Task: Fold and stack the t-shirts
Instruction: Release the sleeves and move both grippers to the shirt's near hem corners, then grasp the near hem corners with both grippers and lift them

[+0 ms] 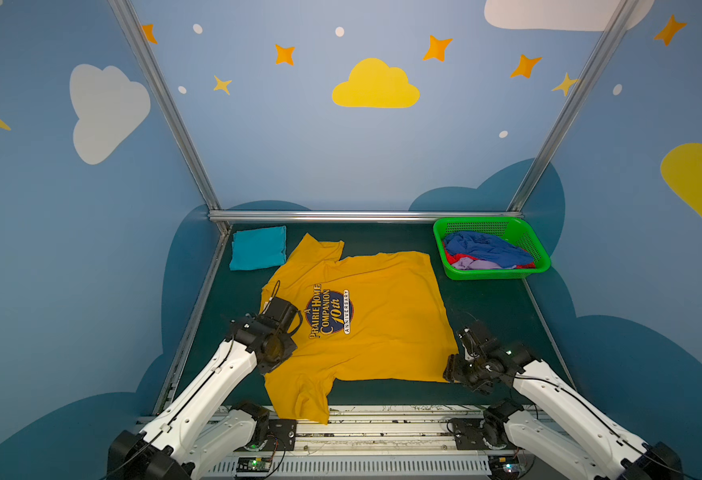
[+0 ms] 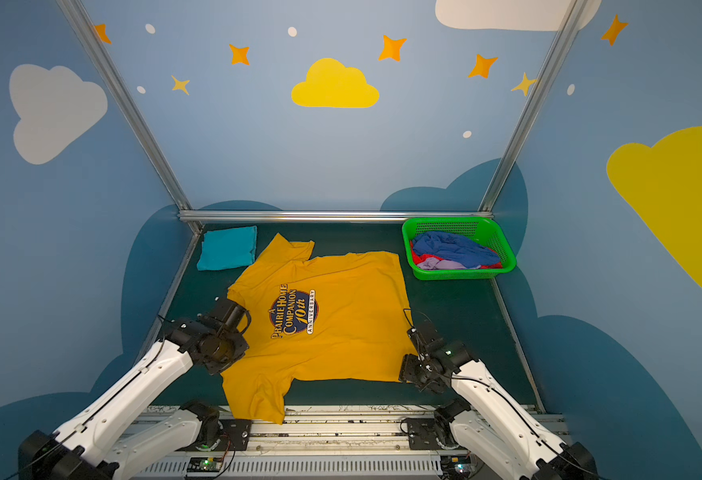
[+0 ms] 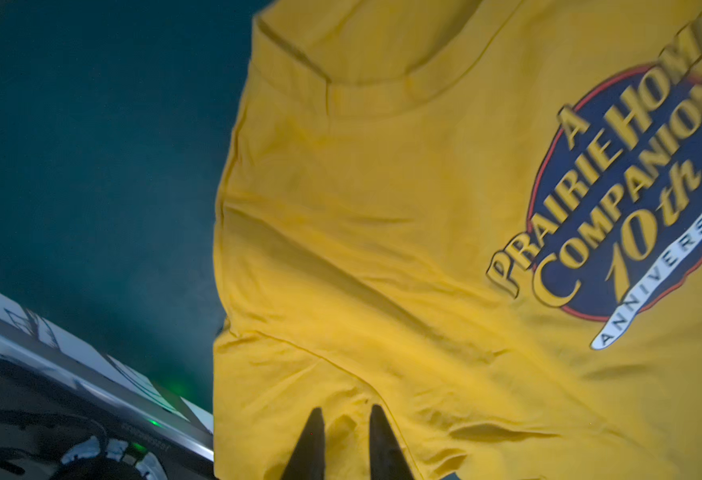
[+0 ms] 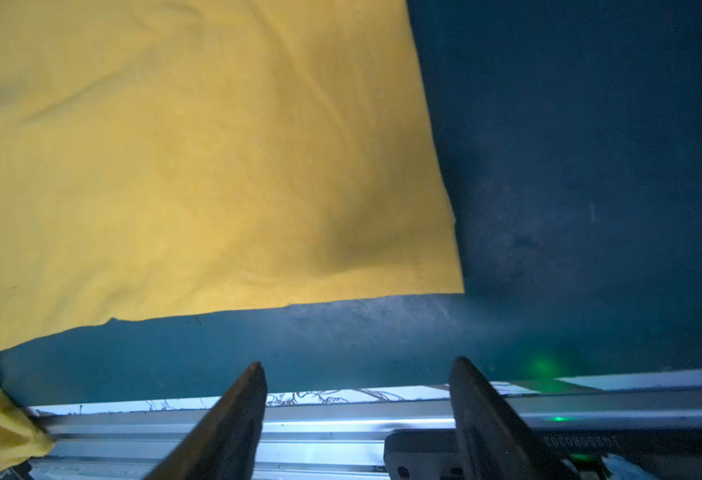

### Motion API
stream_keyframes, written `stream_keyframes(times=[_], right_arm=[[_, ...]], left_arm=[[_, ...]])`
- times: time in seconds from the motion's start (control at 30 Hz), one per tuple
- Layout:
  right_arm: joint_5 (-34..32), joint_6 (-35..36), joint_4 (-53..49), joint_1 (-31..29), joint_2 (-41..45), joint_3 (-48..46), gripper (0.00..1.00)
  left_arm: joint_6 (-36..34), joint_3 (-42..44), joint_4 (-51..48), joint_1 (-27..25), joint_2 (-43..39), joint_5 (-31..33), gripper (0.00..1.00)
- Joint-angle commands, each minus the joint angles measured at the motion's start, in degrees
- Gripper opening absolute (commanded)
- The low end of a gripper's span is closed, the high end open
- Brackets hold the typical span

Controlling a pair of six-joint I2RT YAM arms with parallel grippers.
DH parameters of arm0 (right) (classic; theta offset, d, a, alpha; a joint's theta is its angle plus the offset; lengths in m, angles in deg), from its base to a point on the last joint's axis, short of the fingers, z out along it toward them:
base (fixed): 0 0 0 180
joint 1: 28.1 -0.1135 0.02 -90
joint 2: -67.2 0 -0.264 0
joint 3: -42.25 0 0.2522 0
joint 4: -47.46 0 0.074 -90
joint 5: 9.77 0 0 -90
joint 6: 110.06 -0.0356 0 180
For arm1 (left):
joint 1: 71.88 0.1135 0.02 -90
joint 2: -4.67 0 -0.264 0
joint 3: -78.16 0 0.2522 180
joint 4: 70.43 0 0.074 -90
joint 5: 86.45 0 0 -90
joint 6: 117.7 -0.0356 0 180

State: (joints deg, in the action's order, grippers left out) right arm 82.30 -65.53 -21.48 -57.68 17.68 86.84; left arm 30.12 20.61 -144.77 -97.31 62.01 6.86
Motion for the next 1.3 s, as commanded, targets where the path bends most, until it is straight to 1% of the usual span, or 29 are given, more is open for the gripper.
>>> stream_keyframes(times=[0.0,0.03,0.07,0.1,0.17,0.23,0.27,0.33,0.37,0.4,0.47,0.53,0.6,0.63,0.73,0.77,0.8,0.83,0.93,0.97,1.0,1.03,1.07,1.1,1.17,1.23,1.27], right_arm=[[-4.35,-3.06,-0.64,-0.08,0.01,-0.42,0.74],[-5.33,-2.51,-0.31,0.17,0.35,-0.40,0.76],[-5.75,-2.46,0.27,0.59,0.69,-0.38,0.77],[-5.89,-1.49,1.24,0.96,0.97,-0.50,0.78],[-6.59,-0.95,2.28,2.39,1.26,-0.03,0.80],[-5.78,-0.20,3.54,4.24,0.82,0.19,0.80],[-4.65,0.15,4.15,5.38,0.30,0.12,0.80],[-2.32,0.47,6.01,7.15,-0.84,-0.36,0.80],[-1.45,0.47,6.89,7.72,-1.37,-0.52,0.80],[-0.77,0.39,7.45,8.04,-1.75,-0.52,0.80],[-0.39,0.30,8.23,8.31,-2.37,-0.20,0.80],[-0.48,0.38,8.51,8.37,-2.58,0.39,0.80],[-0.66,0.56,8.69,8.40,-2.56,0.97,0.80],[-0.69,0.71,8.60,8.48,-2.52,1.26,0.80],[-0.83,0.82,8.68,8.59,-2.51,1.61,0.80],[-0.83,0.82,8.70,8.70,-2.60,1.65,0.80],[-0.88,0.82,8.95,8.67,-2.65,1.54,0.80],[-0.92,0.90,9.34,8.75,-2.69,1.36,0.80],[-0.34,1.18,11.32,8.84,-3.53,0.74,0.80],[-0.01,1.18,12.07,8.95,-4.08,0.64,0.79],[0.28,1.22,12.64,8.93,-4.54,0.64,0.74],[0.63,1.14,12.91,9.01,-5.00,0.69,0.66],[0.98,0.80,12.73,9.02,-5.24,0.89,0.61],[1.17,0.59,12.40,9.10,-5.45,1.01,0.59],[0.58,0.22,10.91,9.11,-5.54,1.08,0.63],[-0.66,0.55,9.89,9.10,-5.25,0.54,0.73],[-1.05,0.69,9.62,9.21,-5.15,0.33,0.76]], left_arm=[[4.56,1.36,-4.11,-5.78,-0.02,-5.77,0.44],[6.37,2.12,-4.60,-8.80,-0.47,-6.73,0.47],[9.09,3.21,-4.64,-12.41,-1.14,-7.20,0.48],[11.87,4.25,-4.58,-15.68,-1.78,-7.35,0.46],[18.82,6.91,-2.72,-24.13,-3.14,-7.67,0.35],[25.30,9.41,0.94,-32.18,-2.99,-8.01,0.30],[28.39,10.49,3.44,-36.08,-1.96,-8.18,0.30],[31.52,11.36,7.79,-41.71,1.83,-8.58,0.30],[31.84,11.00,8.97,-43.77,4.48,-8.57,0.31],[31.40,10.36,9.24,-44.73,6.85,-8.78,0.31],[29.71,8.75,8.02,-45.23,12.01,-9.71,0.30],[29.05,7.19,5.44,-45.24,15.40,-8.55,0.30],[28.29,6.68,5.36,-44.95,17.03,-7.64,0.30],[27.98,6.85,6.23,-44.67,17.35,-7.53,0.33],[27.71,8.20,7.97,-43.83,17.80,-8.12,0.52],[28.01,8.72,8.02,-43.75,17.65,-8.28,0.56],[28.44,9.16,7.94,-43.70,17.37,-8.32,0.57],[28.72,9.69,7.84,-43.61,17.12,-8.32,0.56],[29.04,10.61,6.95,-42.54,15.61,-7.69,0.21],[28.84,10.67,6.11,-41.81,14.87,-7.47,0.12],[28.58,10.49,5.19,-41.18,14.17,-7.24,0.08],[28.07,10.16,4.20,-40.22,13.00,-6.86,0.05],[27.44,9.65,2.92,-39.17,11.70,-6.38,0.04],[26.97,9.03,1.56,-38.08,10.36,-5.88,0.04],[26.39,7.16,-1.37,-35.52,7.22,-4.06,0.04],[23.87,4.25,-3.91,-32.49,3.27,-1.25,0.04],[21.83,2.89,-4.34,-30.87,1.74,-0.19,0.04]])
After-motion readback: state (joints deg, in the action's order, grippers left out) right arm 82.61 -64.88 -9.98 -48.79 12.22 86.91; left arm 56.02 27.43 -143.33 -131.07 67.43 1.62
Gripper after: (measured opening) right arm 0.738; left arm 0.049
